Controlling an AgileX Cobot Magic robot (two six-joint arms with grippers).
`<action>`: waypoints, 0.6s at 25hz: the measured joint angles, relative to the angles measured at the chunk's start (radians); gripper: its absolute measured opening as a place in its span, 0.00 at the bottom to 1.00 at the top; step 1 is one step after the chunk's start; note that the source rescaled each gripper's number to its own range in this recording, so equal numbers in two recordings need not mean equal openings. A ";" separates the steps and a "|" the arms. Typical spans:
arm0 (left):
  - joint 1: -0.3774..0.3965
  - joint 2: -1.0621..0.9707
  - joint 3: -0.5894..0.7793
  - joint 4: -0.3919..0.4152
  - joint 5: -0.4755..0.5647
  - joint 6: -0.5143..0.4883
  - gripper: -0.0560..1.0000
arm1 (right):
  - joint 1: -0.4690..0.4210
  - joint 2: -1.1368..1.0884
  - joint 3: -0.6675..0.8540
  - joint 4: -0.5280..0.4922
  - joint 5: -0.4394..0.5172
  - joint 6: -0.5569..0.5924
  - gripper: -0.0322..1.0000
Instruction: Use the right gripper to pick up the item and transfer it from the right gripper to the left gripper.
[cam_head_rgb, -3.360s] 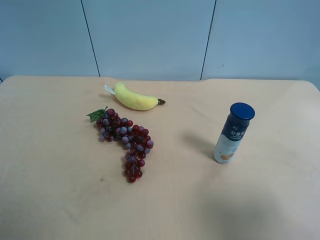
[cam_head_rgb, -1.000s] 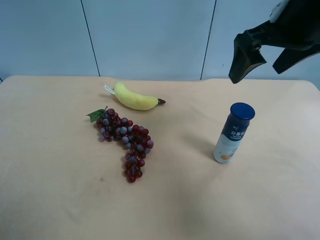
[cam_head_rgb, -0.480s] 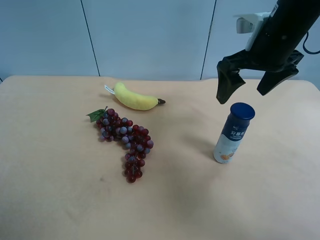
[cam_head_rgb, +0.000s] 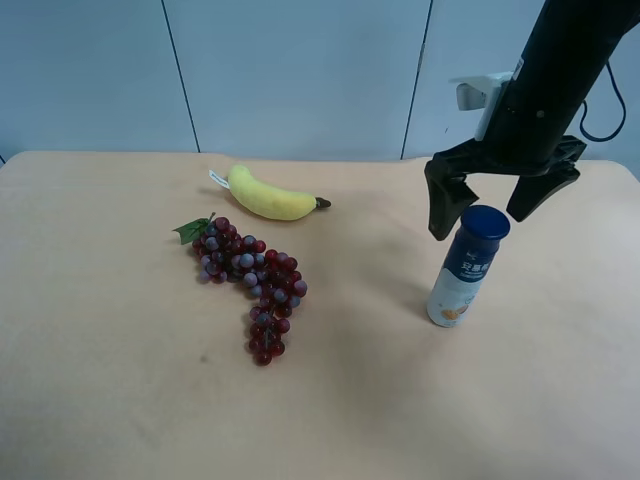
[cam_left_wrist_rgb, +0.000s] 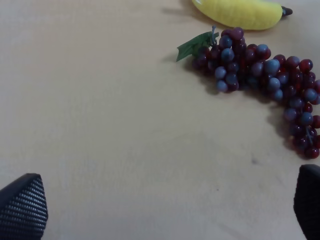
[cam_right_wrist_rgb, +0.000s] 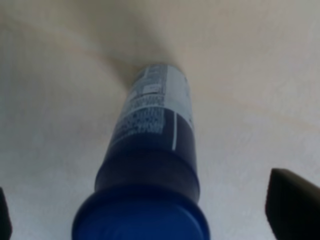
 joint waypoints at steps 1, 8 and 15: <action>0.000 0.000 0.000 0.000 0.000 0.000 1.00 | 0.000 0.009 0.000 0.000 0.000 0.000 1.00; 0.000 0.000 0.000 0.000 0.000 0.000 1.00 | 0.010 0.056 0.001 -0.005 -0.001 0.000 1.00; 0.000 0.000 0.000 0.000 0.000 0.000 1.00 | 0.097 0.056 0.002 -0.107 -0.012 -0.017 1.00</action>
